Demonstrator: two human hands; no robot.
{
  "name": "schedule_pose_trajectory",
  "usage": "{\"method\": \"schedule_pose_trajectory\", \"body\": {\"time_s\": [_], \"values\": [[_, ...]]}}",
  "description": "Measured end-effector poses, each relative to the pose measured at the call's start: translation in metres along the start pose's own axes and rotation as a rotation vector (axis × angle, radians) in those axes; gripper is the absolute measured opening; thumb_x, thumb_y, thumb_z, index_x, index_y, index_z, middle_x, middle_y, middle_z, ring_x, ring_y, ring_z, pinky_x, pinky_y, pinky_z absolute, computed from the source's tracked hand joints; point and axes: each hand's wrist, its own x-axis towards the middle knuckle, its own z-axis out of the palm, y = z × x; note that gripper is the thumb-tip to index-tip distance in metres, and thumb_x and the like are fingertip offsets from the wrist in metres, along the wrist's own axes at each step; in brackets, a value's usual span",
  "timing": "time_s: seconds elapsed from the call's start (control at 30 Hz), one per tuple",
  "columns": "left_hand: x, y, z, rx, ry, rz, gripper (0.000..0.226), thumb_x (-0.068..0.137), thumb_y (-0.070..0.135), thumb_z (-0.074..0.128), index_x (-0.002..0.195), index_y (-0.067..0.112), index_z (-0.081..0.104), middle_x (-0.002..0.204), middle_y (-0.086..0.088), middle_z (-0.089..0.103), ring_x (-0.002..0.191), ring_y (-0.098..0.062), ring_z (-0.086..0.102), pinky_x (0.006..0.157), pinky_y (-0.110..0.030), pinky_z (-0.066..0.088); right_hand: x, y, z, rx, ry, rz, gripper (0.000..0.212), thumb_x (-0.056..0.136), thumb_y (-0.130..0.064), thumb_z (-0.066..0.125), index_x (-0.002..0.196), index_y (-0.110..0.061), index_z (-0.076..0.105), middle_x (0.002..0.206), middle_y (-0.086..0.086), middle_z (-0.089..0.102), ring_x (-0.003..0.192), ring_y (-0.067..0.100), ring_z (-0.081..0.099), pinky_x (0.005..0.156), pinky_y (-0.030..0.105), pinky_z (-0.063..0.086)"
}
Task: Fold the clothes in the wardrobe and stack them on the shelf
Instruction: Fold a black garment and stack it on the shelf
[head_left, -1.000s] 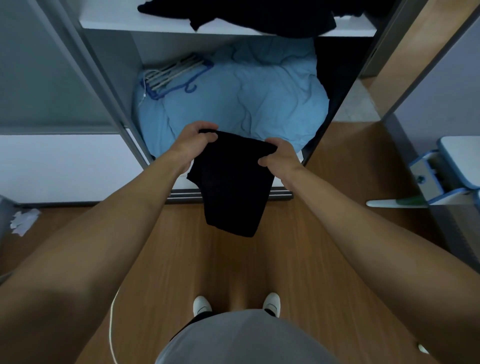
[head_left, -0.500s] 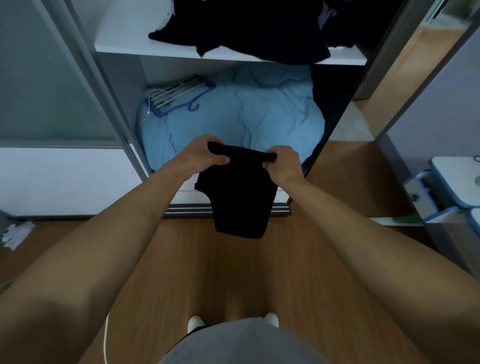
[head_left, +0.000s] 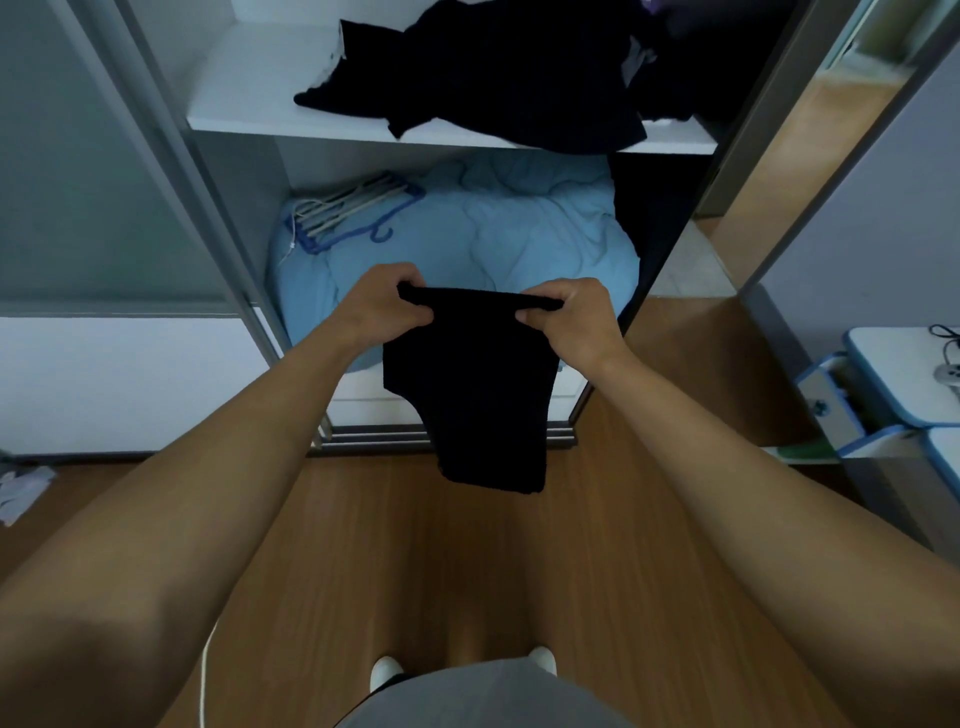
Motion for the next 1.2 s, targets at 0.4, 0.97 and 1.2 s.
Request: {"method": "schedule_pose_trajectory", "body": {"time_s": [0.4,0.97,1.2], "values": [[0.003,0.054,-0.009,-0.378,0.178,0.14,0.023,0.066,0.023,0.065,0.083,0.035,0.058,0.082,0.014,0.06,0.062,0.011,0.056,0.057,-0.008,0.044,-0.033,0.026,-0.009,0.581,-0.013,0.165,0.026,0.094,-0.018,0.069,0.116,-0.005,0.07,0.11,0.01,0.075,0.104,0.022,0.072,0.085,0.024,0.056],[-0.026,0.006,0.046,-0.681,-0.231,-0.15,0.051,0.086,0.052,0.069,0.128,0.023,0.063,0.118,0.004,0.073,0.112,-0.013,0.068,0.103,-0.032,0.048,-0.008,0.0,-0.052,0.891,-0.099,0.304,0.046,0.089,-0.036,0.072,0.128,-0.014,0.064,0.122,0.009,0.072,0.114,0.027,0.068,0.102,0.043,0.052],[-0.026,0.033,0.05,-0.898,-0.15,-0.255,0.045,0.097,0.043,0.06,0.129,0.011,0.063,0.119,-0.006,0.073,0.11,-0.021,0.069,0.097,-0.034,0.054,-0.047,0.05,-0.037,0.568,-0.258,0.231,0.032,0.089,-0.035,0.071,0.119,-0.039,0.06,0.115,-0.02,0.072,0.111,0.0,0.065,0.101,0.024,0.048]]}}
